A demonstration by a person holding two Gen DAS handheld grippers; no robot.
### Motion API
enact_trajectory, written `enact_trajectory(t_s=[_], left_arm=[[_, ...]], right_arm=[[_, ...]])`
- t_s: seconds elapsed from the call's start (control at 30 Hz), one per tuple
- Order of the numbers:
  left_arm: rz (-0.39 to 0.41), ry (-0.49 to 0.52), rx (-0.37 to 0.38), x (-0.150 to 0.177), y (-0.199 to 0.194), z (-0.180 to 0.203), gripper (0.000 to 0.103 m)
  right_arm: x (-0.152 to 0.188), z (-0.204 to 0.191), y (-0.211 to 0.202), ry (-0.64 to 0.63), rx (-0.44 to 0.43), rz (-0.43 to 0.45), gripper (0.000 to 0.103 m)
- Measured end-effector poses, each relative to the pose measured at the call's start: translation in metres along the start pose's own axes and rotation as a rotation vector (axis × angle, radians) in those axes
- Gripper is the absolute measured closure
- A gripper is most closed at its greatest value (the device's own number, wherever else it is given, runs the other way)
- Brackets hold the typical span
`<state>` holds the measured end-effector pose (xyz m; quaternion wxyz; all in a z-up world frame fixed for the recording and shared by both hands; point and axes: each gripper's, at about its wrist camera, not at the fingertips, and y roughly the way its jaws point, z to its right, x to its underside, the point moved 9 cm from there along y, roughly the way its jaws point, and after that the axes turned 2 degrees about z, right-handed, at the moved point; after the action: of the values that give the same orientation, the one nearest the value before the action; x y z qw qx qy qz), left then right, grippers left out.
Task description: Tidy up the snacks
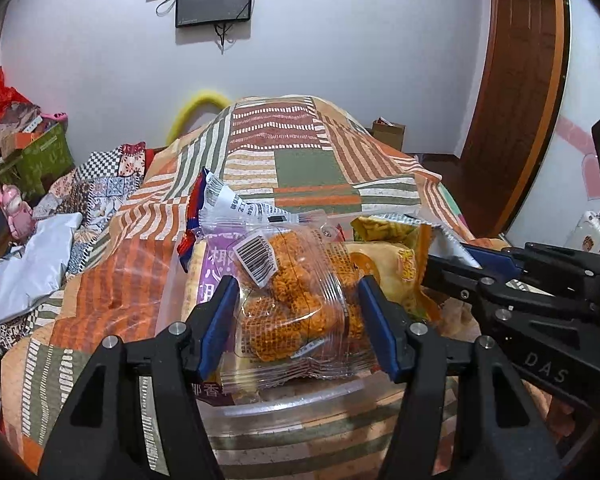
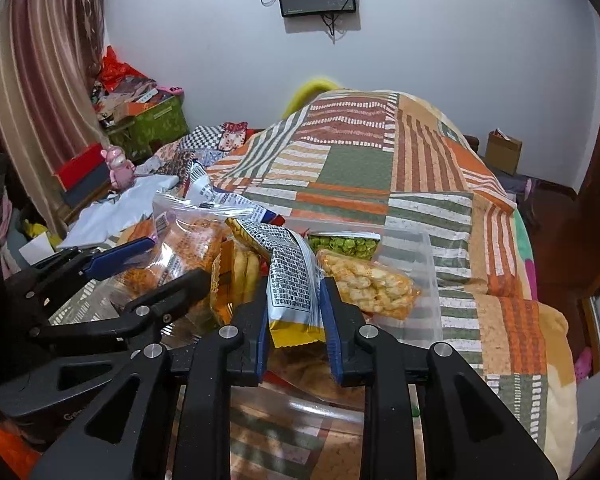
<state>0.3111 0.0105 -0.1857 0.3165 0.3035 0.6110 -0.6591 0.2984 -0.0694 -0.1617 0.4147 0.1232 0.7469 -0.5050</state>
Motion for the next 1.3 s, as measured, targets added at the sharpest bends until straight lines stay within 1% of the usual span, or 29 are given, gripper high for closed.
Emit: enact_trajectory(t_s=[0.1, 0.23, 0.27, 0.4, 0.47, 0.57, 0.77, 0.8, 0.83, 0.87, 0.93, 1.17, 1.2, 1.27, 1.3], left_arm=[[0.001, -0.024, 0.011, -0.002, -0.006, -0.004, 0.043], [0.021, -0.035, 0.023, -0.007, -0.022, -0.005, 0.043], [0.030, -0.035, 0.025, -0.008, -0.029, -0.004, 0.043], [0.065, -0.031, 0.024, -0.013, -0.056, -0.002, 0.043], [0.096, -0.028, 0.022, -0.018, -0.074, -0.001, 0.043], [0.148, -0.032, 0.028, -0.025, -0.104, 0.000, 0.043], [0.229, -0.066, 0.044, -0.036, -0.160, 0.001, 0.038], [0.238, -0.068, 0.044, -0.037, -0.167, 0.001, 0.036], [0.252, -0.070, 0.043, -0.037, -0.175, 0.001, 0.032], [0.264, -0.069, 0.040, -0.038, -0.183, 0.002, 0.030], [0.285, -0.064, 0.032, -0.037, -0.195, 0.003, 0.023], [0.327, -0.050, 0.014, -0.034, -0.222, 0.007, 0.010], [0.333, -0.044, 0.010, -0.033, -0.224, 0.008, 0.008], [0.342, -0.034, 0.003, -0.031, -0.228, 0.011, 0.006], [0.346, -0.029, 0.000, -0.030, -0.229, 0.012, 0.005]], right_arm=[[0.000, 0.001, -0.004, 0.015, -0.009, -0.011, 0.077], [-0.004, 0.001, -0.019, 0.008, -0.003, 0.018, 0.066], [-0.005, 0.000, -0.025, 0.003, -0.001, 0.029, 0.065], [-0.010, -0.004, -0.048, -0.005, -0.003, 0.062, 0.065], [-0.013, -0.005, -0.059, -0.008, -0.007, 0.081, 0.065], [-0.018, -0.012, -0.087, -0.016, -0.015, 0.128, 0.065], [-0.027, -0.027, -0.135, -0.027, -0.028, 0.217, 0.065], [-0.028, -0.029, -0.144, -0.025, -0.035, 0.231, 0.064], [-0.029, -0.031, -0.149, -0.025, -0.039, 0.242, 0.062], [-0.029, -0.032, -0.156, -0.026, -0.039, 0.254, 0.057], [-0.029, -0.035, -0.169, -0.031, -0.030, 0.285, 0.049], [-0.025, -0.037, -0.186, -0.028, -0.022, 0.333, 0.027], [-0.024, -0.037, -0.186, -0.030, -0.015, 0.338, 0.026], [-0.022, -0.038, -0.187, -0.033, -0.008, 0.342, 0.019], [-0.022, -0.039, -0.187, -0.034, -0.005, 0.344, 0.018]])
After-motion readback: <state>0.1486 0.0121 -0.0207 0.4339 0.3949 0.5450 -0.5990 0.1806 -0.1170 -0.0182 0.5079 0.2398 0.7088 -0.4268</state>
